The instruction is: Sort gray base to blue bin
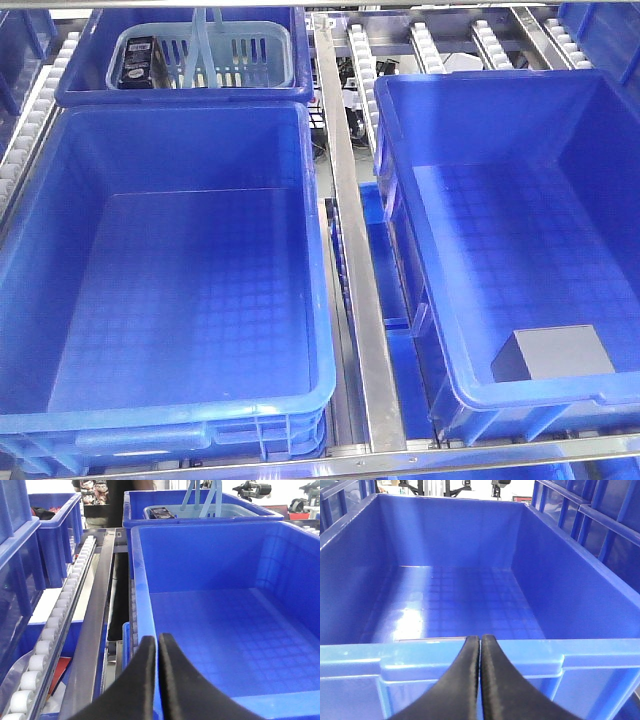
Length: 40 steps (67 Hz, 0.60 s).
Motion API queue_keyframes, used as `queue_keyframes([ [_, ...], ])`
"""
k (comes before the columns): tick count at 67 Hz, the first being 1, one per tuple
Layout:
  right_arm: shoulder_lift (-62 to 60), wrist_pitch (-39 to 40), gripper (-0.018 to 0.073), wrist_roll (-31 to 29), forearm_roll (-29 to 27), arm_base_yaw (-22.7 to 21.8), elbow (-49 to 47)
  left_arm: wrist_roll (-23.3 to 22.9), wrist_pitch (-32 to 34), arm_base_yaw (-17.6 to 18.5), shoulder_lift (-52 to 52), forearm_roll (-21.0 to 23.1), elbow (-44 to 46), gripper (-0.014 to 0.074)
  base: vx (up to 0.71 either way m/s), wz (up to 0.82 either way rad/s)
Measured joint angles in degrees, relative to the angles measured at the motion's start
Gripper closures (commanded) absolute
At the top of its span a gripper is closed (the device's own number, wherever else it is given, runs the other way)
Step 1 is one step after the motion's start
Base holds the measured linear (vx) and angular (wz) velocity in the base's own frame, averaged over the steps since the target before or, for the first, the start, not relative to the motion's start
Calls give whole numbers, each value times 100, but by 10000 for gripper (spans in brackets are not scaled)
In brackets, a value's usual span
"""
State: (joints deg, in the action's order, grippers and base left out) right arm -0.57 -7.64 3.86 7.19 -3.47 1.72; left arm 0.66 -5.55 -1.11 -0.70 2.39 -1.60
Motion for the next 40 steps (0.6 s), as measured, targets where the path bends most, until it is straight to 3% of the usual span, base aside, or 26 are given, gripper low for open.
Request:
queue_keyframes([
  [40,0,0,568,0,0,0,0,0,0,0,0,0,0,603,0,0],
])
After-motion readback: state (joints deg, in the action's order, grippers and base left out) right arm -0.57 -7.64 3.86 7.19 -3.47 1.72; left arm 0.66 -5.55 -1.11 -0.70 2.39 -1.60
